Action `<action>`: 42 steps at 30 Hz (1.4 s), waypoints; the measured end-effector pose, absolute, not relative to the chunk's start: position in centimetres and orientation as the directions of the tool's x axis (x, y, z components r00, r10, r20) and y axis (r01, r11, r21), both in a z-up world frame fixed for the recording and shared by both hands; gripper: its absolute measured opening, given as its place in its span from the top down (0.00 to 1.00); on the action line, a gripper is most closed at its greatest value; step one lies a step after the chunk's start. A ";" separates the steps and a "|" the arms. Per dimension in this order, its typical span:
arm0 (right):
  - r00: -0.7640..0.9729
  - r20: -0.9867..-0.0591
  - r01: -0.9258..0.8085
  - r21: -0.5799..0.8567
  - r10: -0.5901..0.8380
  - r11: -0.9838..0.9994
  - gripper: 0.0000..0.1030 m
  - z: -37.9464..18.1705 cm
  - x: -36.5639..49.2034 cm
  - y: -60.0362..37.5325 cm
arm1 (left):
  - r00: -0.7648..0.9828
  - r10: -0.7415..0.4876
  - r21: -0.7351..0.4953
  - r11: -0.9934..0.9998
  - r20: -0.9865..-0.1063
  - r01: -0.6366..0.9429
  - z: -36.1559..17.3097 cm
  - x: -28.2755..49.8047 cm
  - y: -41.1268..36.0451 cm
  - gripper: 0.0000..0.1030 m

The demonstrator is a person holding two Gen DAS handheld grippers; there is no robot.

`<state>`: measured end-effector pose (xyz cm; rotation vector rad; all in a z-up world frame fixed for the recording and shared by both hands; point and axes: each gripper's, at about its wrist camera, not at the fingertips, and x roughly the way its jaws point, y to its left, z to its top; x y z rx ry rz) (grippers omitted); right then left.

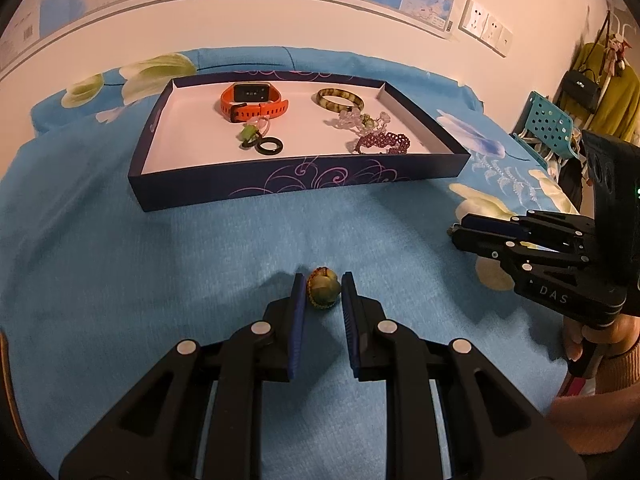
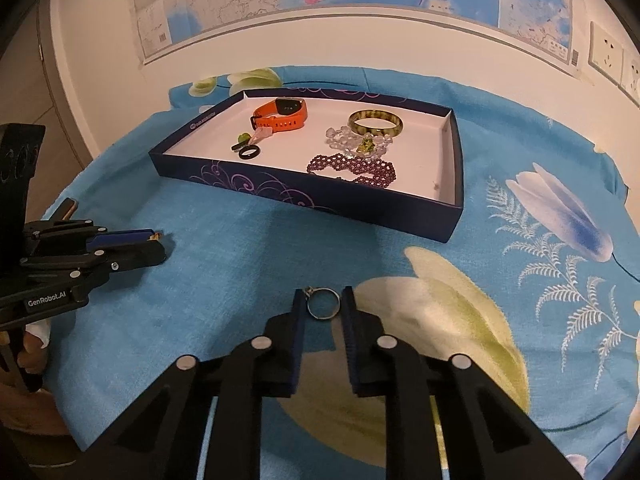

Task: Organize jewelry
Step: 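Grasp the round green bead with the left tool while the right tool grasps the silver ring, then carry the green bead and silver ring toward the navy box with both tools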

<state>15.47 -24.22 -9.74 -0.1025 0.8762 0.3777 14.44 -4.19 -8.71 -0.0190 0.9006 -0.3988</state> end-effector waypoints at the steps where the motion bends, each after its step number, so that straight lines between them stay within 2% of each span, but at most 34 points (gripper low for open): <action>1: 0.579 -0.766 -0.362 0.066 0.279 0.930 0.84 -9.7 15.4 -24.2 | 0.553 -0.346 -0.183 0.926 -0.758 0.329 -8.7 14.4 -4.1 0.82; 42: 0.574 -0.719 -0.402 0.170 0.392 0.900 0.85 -8.6 13.1 -23.6 | 0.572 -0.339 -0.177 0.931 -0.747 0.319 -8.0 13.7 -3.8 0.82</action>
